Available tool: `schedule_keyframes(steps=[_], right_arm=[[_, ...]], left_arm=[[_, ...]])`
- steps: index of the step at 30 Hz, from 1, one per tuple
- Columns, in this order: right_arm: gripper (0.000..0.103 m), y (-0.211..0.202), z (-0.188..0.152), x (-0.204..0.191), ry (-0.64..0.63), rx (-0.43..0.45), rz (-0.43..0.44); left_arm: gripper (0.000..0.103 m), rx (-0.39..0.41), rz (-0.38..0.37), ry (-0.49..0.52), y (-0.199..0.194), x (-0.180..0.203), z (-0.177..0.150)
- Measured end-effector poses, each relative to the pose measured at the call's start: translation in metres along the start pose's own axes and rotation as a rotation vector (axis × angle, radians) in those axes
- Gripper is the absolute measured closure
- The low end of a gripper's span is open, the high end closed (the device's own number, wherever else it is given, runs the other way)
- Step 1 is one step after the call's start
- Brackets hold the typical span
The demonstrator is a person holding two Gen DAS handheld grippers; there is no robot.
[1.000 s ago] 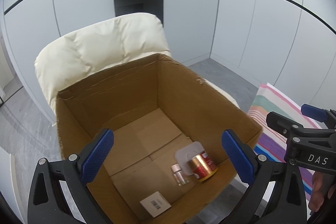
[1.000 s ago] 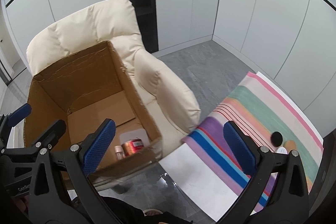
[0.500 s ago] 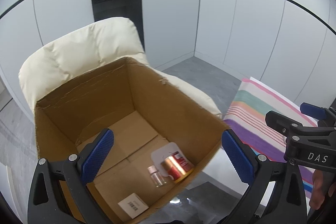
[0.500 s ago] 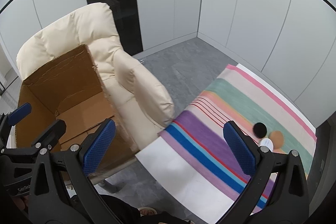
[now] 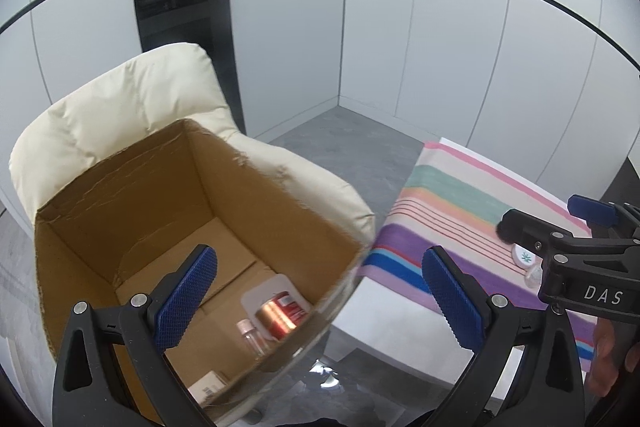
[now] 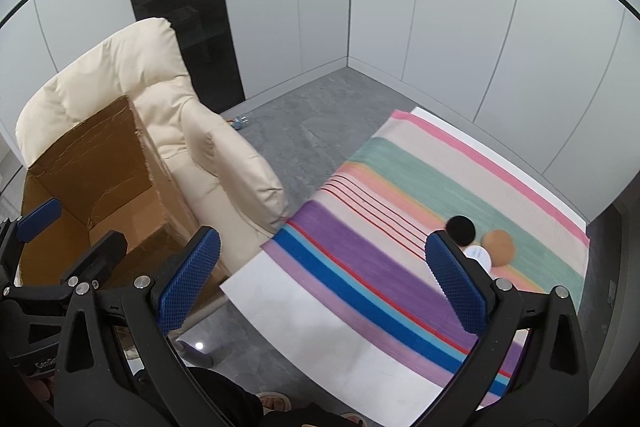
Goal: Organize objects
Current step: 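Withdraw both open tools from the box back over the blanket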
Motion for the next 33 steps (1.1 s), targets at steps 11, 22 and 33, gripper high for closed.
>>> schedule_keyframes(steps=[11,22,33], right_arm=[[0.0,-0.007,-0.014,0.035,0.048,-0.007,-0.04],[0.0,-0.017,-0.031,0.069,0.099,-0.017,-0.078],[0.0,-0.026,-0.056,0.11,0.139,-0.043,-0.143]], left_arm=[[0.0,-0.005,-0.047,0.04,0.004,0.035,-0.001],[0.0,-0.016,-0.099,0.082,0.006,0.07,-0.007],[0.0,-0.049,-0.148,0.138,0.013,0.108,-0.014]])
Point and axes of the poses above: each gripper's, at about its wrist camera, not at the fingertips, and y roughly the way its jaws point, x to its right, z to its top, the point moved 2 cm from there along y, roughly the way its jaws point, and after that the axes turned 7 degrees about -y, right-handed, at the moved point
